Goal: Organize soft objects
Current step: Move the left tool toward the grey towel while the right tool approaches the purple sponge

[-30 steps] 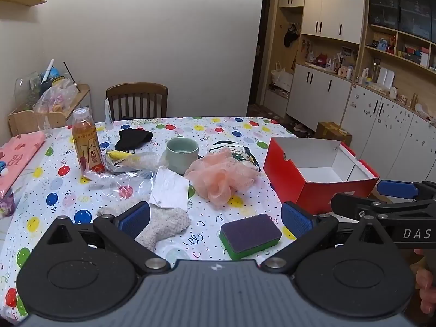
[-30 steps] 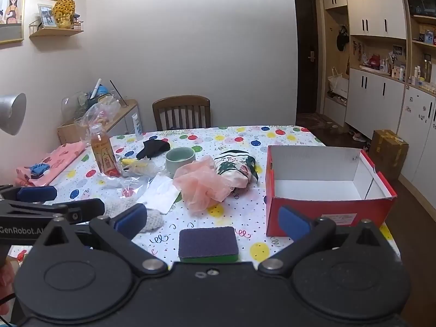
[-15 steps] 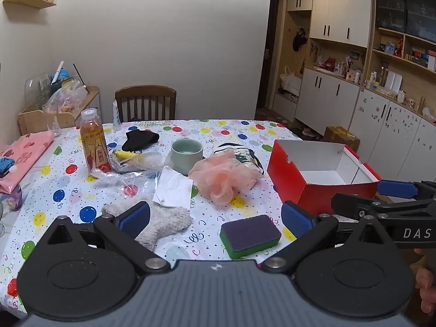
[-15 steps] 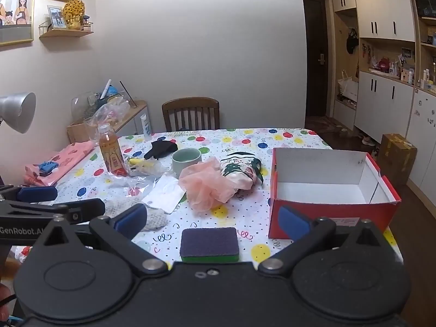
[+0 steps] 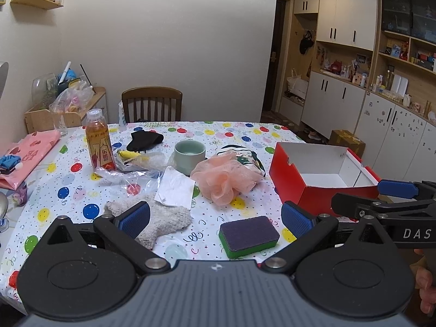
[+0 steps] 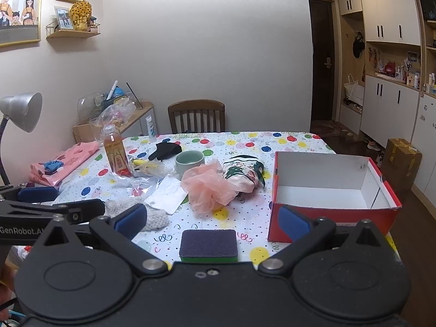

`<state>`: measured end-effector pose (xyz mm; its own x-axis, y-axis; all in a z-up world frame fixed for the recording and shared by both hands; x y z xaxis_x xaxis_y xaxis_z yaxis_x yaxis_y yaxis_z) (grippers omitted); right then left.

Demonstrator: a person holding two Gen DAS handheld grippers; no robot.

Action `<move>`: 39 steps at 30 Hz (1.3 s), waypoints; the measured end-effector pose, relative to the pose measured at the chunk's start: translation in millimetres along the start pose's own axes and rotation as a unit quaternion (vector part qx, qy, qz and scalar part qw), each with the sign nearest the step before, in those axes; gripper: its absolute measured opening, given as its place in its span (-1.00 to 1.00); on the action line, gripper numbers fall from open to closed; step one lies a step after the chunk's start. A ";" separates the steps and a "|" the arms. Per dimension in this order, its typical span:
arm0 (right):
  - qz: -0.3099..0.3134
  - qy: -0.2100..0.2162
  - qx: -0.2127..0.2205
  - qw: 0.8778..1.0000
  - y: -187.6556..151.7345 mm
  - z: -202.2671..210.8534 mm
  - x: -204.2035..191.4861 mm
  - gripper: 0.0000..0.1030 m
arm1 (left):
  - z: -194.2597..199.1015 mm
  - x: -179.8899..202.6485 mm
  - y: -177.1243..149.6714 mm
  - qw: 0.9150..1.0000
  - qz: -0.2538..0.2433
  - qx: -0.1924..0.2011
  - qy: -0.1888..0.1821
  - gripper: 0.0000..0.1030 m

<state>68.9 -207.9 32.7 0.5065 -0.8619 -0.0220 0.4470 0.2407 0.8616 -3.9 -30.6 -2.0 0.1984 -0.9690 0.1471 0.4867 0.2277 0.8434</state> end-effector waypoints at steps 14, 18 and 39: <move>0.010 0.006 0.005 1.000 2.1 0.0 3.8 0.99 | 6.0 7.4 1.4 1.000 0.008 0.008 0.019 1.00; 0.011 0.007 0.006 1.000 2.6 0.4 4.3 0.99 | 6.6 10.5 1.2 1.000 0.003 0.011 0.027 1.00; 0.014 0.002 0.011 1.000 8.7 -8.3 1.0 0.99 | -1.6 4.9 7.3 1.000 0.004 0.012 0.024 1.00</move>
<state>79.4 -202.9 35.9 0.5222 -0.8528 0.0008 0.4158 0.2554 0.8729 2.0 -33.5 4.1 0.2421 -0.9616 0.1291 0.4654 0.2318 0.8542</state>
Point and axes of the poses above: each gripper's, at about its wrist camera, not at the fingertips, and z roughly against the way its jaws point, x to its right, y to its top, the point moved 2 cm from there along -z, roughly the way its jaws point, and after that the axes turned 5 degrees about z, right-handed, at the moved point
